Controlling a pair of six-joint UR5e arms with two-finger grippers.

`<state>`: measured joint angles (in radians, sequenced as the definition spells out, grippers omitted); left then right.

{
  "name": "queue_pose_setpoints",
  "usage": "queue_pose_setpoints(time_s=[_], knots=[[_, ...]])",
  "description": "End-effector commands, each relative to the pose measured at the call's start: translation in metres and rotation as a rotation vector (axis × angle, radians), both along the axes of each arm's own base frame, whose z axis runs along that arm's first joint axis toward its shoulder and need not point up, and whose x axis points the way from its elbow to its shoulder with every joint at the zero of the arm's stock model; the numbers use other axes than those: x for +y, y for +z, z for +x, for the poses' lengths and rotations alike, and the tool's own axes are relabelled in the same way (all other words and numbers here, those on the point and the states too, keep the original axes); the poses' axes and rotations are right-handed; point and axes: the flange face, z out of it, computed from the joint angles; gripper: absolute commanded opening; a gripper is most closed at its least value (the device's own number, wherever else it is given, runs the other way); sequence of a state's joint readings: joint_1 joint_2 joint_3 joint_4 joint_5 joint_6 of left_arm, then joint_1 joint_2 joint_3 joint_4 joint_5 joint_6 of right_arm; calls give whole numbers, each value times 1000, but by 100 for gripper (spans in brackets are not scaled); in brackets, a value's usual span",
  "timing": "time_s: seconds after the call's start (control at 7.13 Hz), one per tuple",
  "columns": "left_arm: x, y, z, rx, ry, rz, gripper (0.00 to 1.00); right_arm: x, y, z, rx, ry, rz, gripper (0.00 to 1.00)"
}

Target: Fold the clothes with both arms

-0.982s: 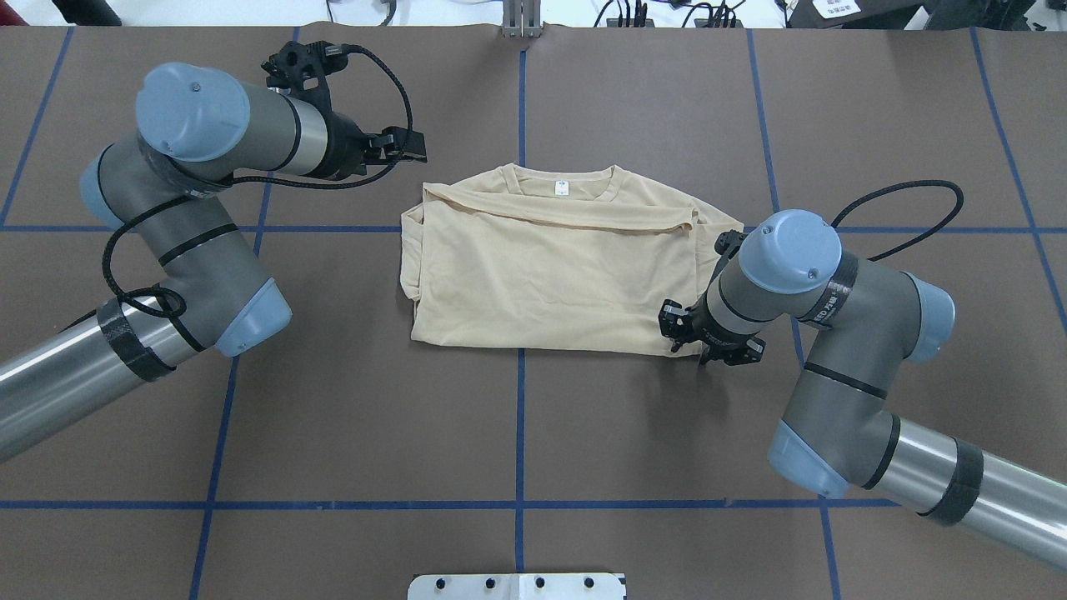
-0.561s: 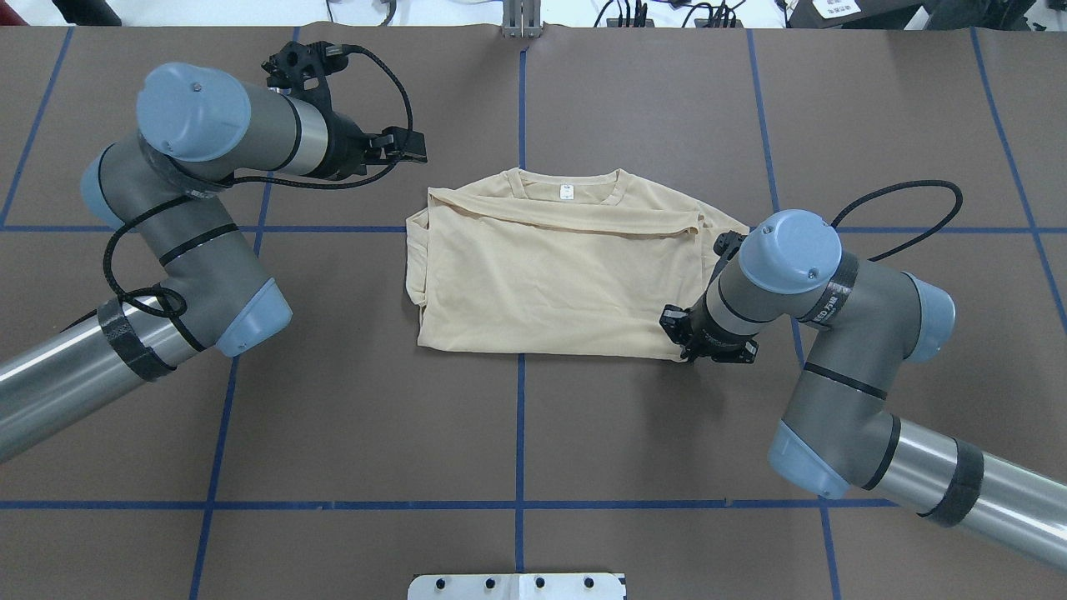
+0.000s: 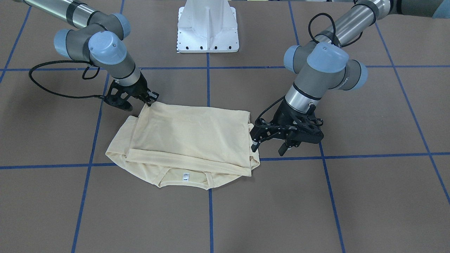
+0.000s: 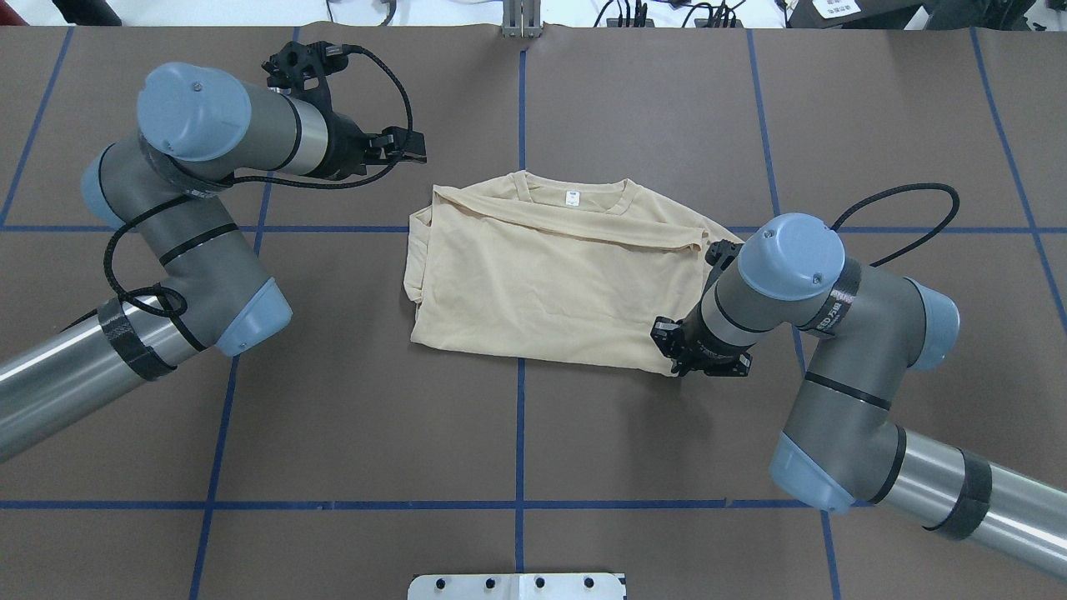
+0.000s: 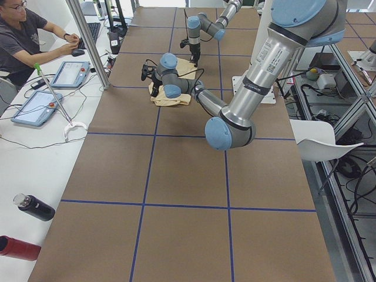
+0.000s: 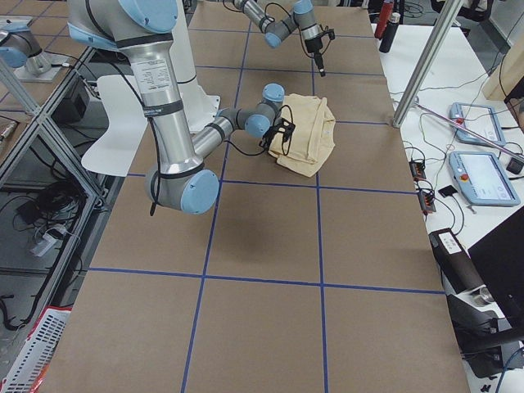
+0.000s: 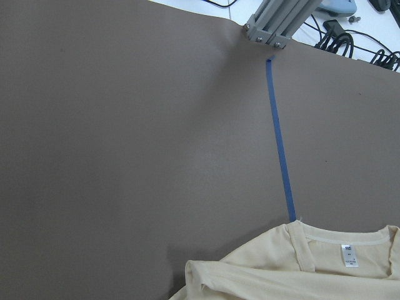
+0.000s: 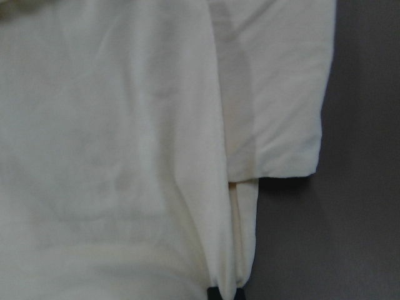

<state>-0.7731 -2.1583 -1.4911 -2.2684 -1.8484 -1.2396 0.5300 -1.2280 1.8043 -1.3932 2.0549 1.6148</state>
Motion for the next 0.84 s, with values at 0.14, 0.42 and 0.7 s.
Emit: queue_pose_setpoints(time_s=[0.14,0.42,0.7], knots=[[0,2,-3,-1,-2,-1,99,95,-77,-36,-9,-110,-147,0],[1,7,-5,-6,-3,-4,99,127,-93,-58,-32,-169,-155,0],[1,6,-5,-4,-3,-3,99,136,-113,-67,-59,-194,-152,0]])
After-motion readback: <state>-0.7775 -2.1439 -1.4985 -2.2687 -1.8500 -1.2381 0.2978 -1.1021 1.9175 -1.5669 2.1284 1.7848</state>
